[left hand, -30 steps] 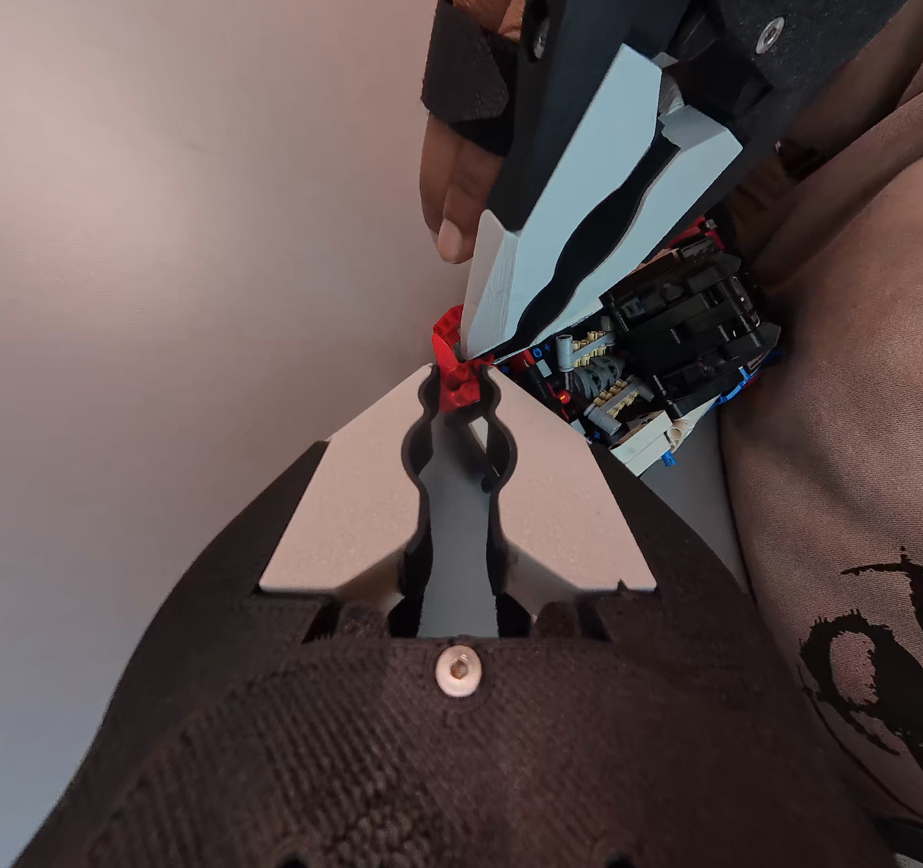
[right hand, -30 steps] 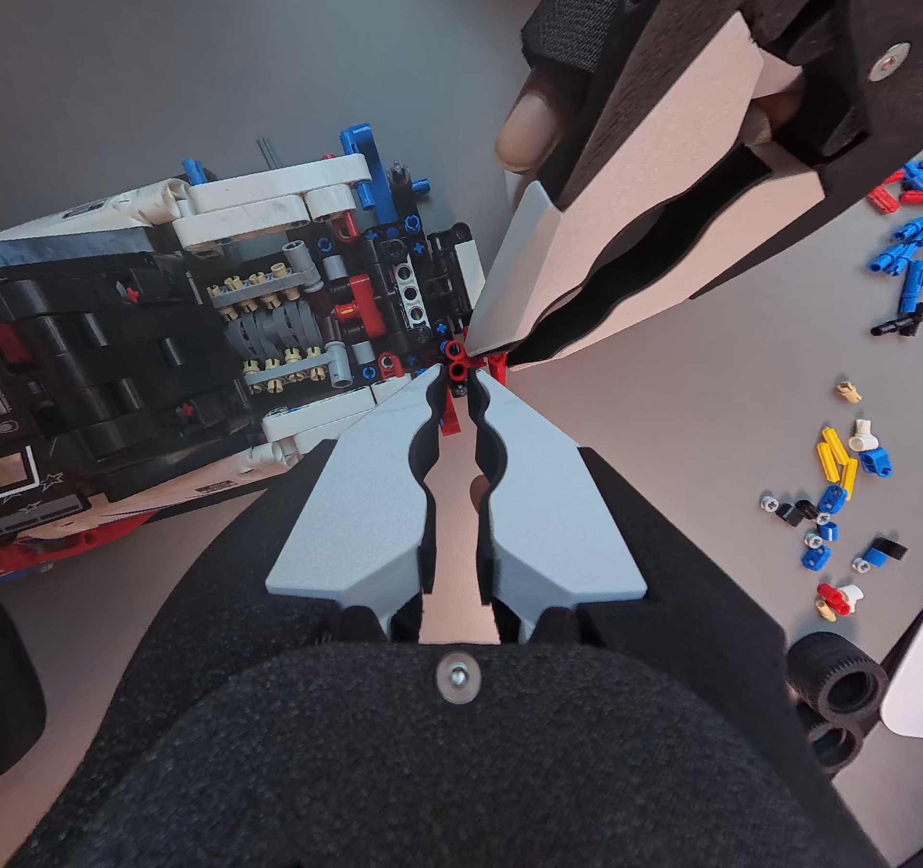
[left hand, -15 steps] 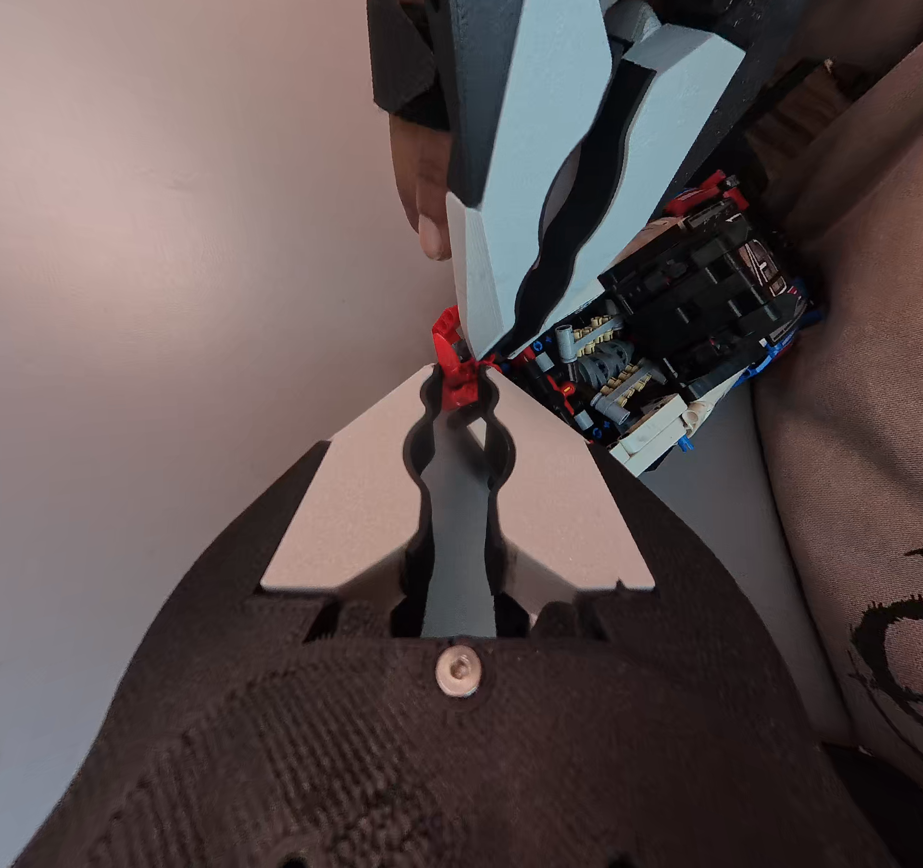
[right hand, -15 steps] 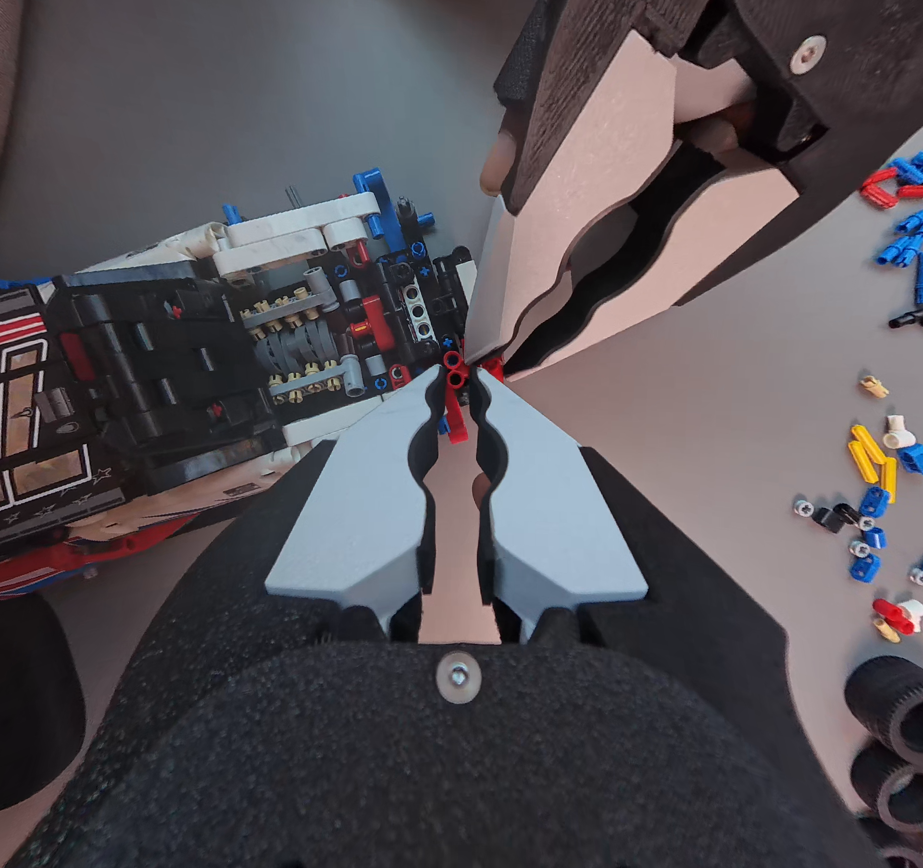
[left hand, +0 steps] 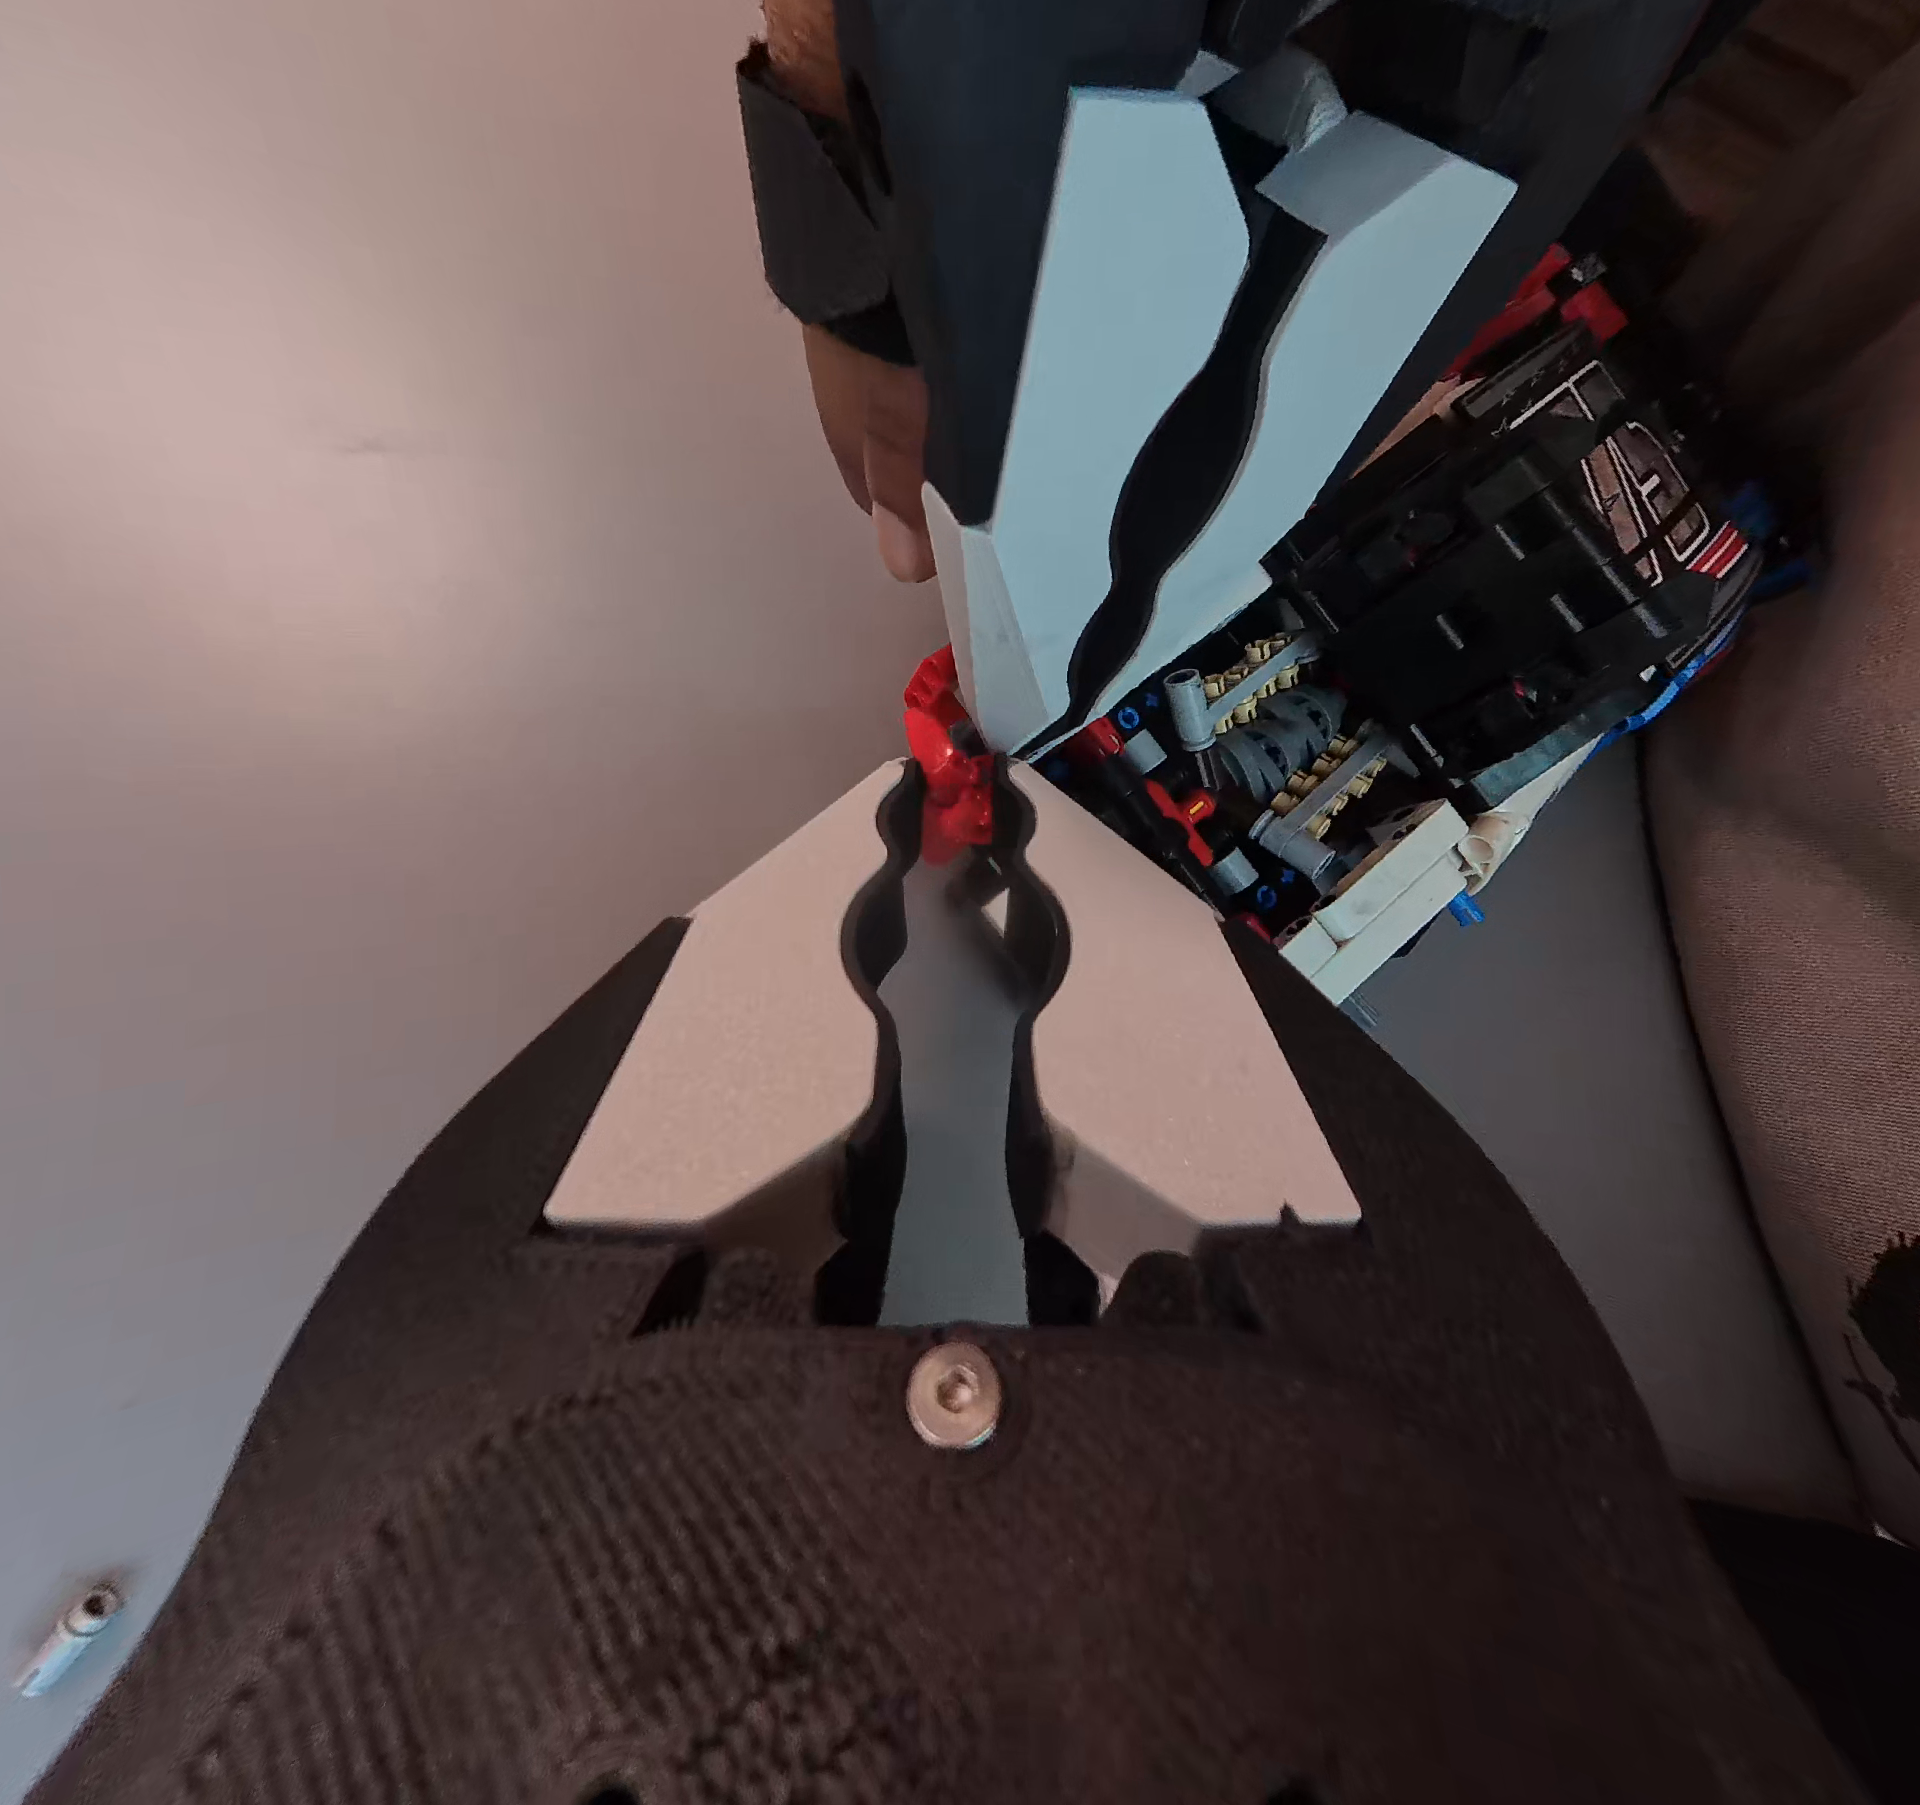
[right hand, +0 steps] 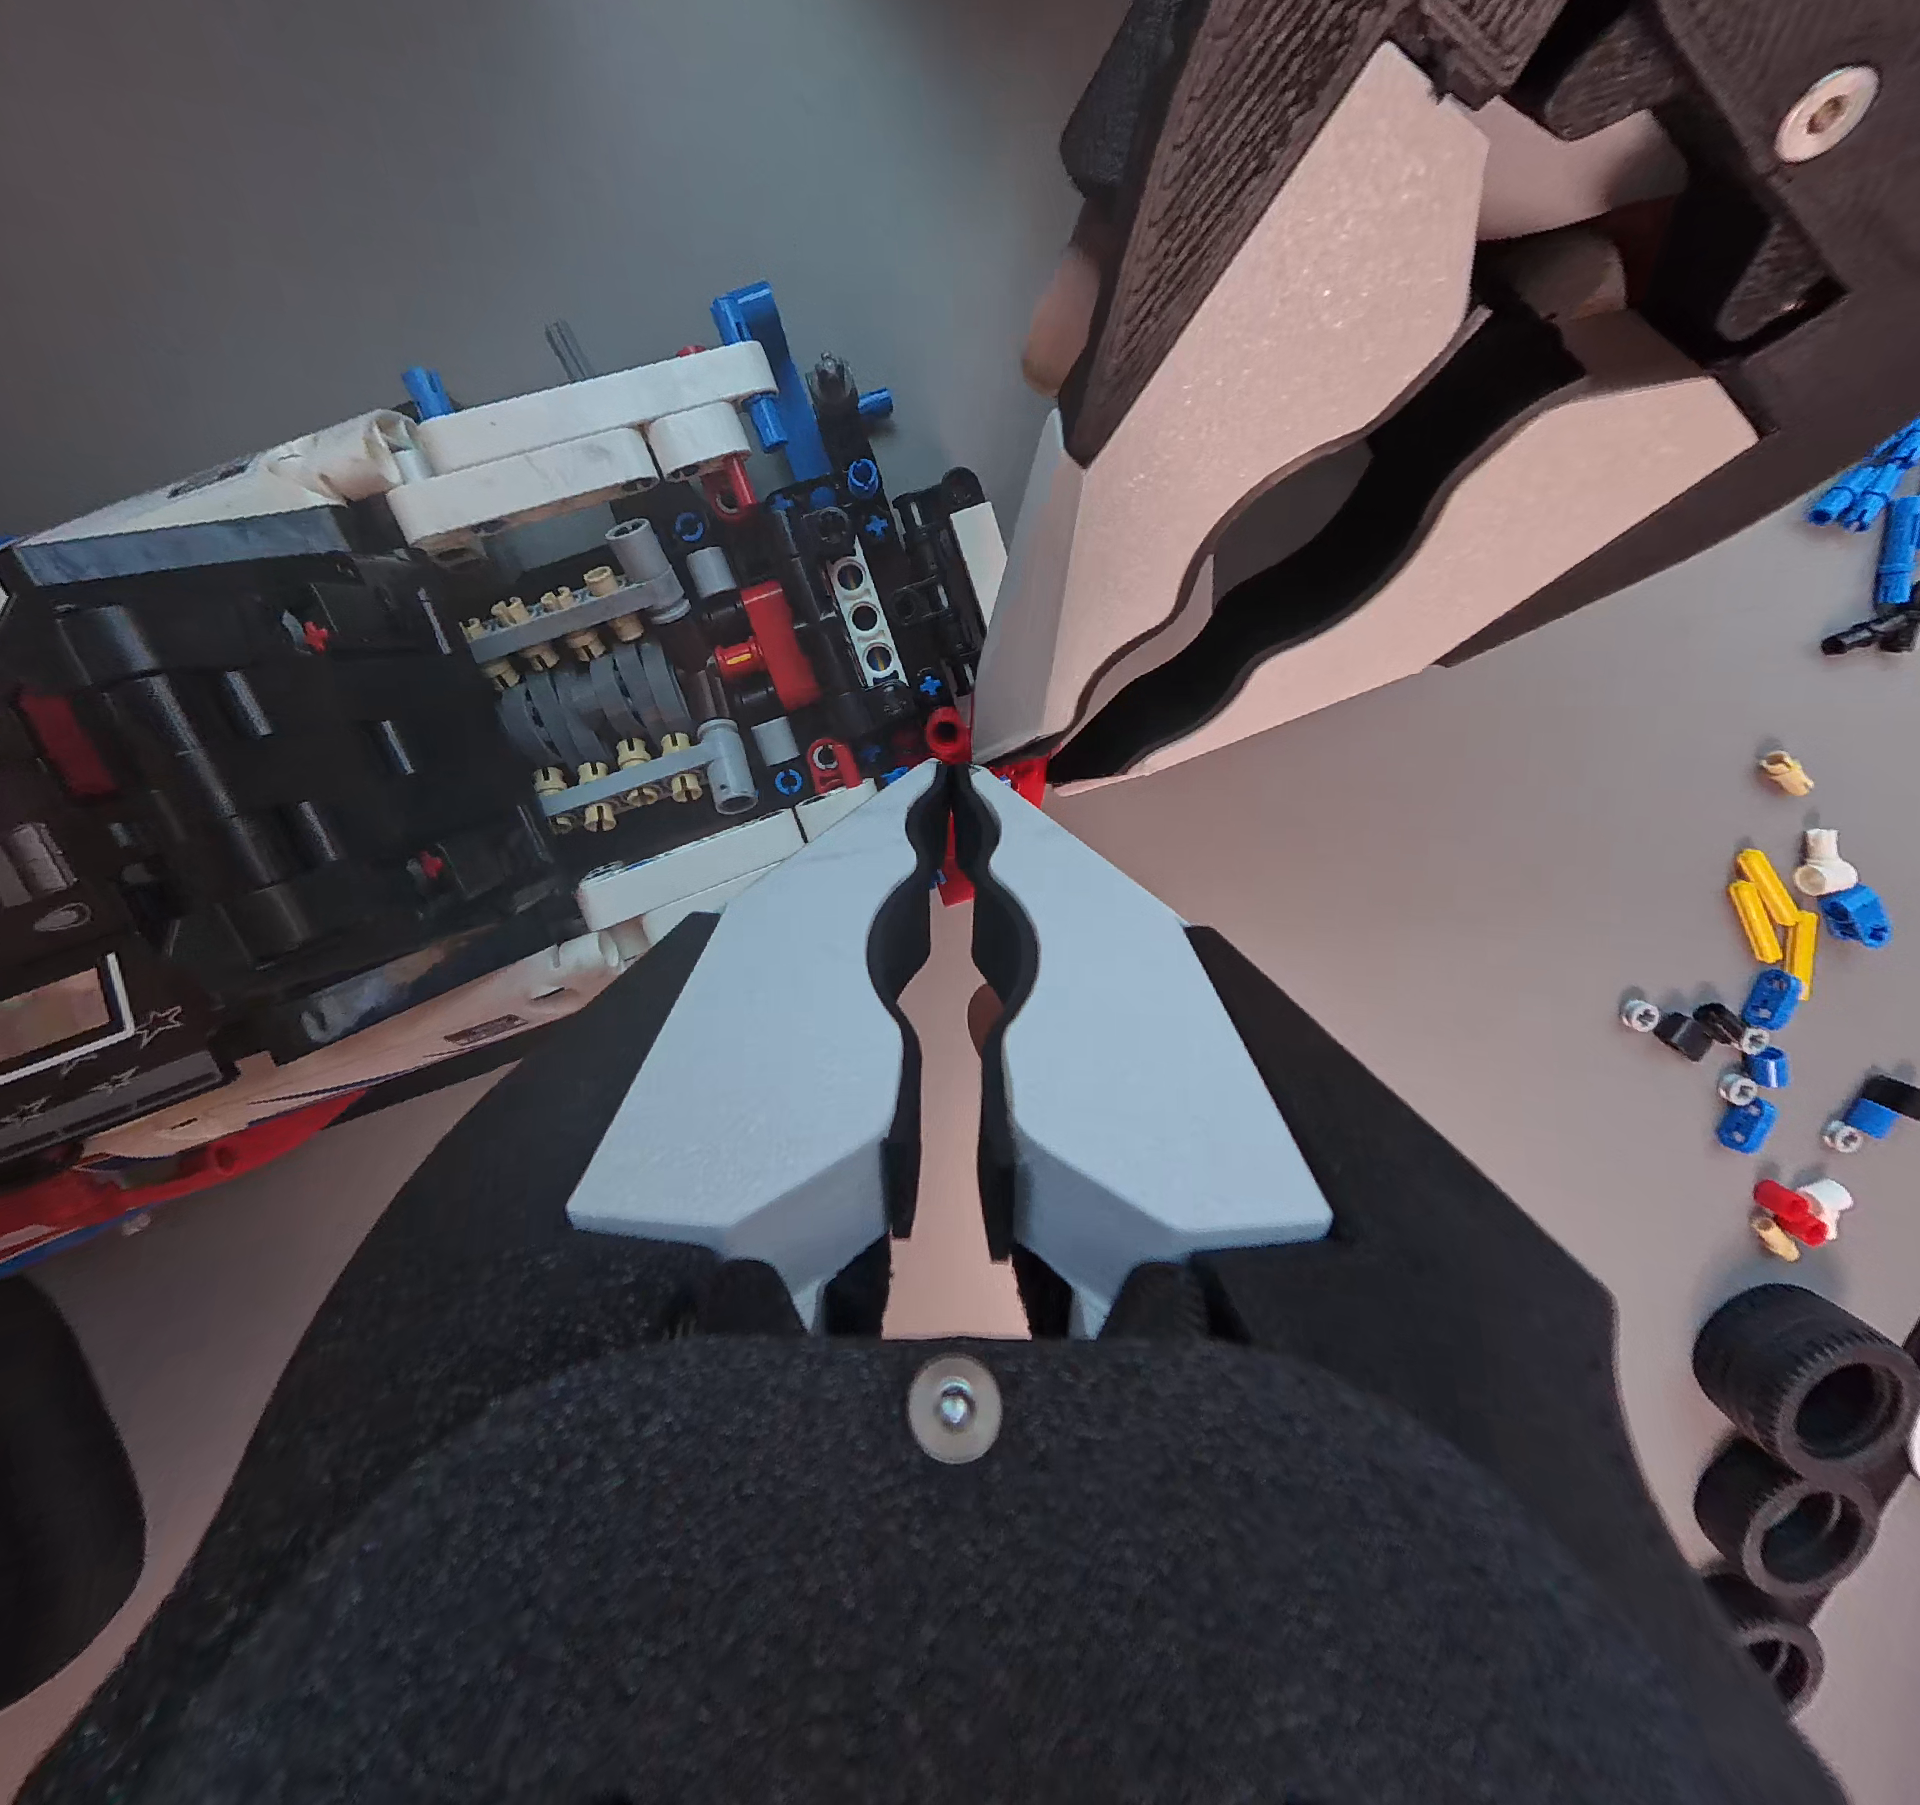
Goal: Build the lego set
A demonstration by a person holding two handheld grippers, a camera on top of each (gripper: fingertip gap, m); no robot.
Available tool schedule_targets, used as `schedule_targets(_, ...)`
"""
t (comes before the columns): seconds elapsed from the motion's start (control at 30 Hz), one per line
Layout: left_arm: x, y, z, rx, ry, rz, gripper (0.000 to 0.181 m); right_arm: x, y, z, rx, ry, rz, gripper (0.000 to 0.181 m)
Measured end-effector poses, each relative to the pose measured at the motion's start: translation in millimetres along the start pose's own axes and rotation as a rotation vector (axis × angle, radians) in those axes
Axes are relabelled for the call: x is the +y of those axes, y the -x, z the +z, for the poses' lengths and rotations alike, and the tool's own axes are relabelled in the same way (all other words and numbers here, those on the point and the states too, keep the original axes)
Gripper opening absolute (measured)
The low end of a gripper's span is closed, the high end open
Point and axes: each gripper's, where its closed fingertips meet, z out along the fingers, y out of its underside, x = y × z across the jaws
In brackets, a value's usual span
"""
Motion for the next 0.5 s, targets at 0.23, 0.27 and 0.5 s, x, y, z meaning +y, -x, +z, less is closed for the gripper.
schedule_targets(0.23,1.4,-2.0,0.5,0.029,-0.051,0.071,0.008,-10.1,4.7,1.6,0.002,-0.042,0.014,0.000)
schedule_targets(0.27,1.8,-2.6,0.9,0.032,-0.055,0.086,0.008,-10.9,5.3,2.1,0.000,-0.043,0.020,0.000)
schedule_targets(0.5,3.6,-5.2,-0.2,0.018,-0.094,0.167,0.006,-13.2,5.6,3.3,0.023,-0.026,0.015,0.000)
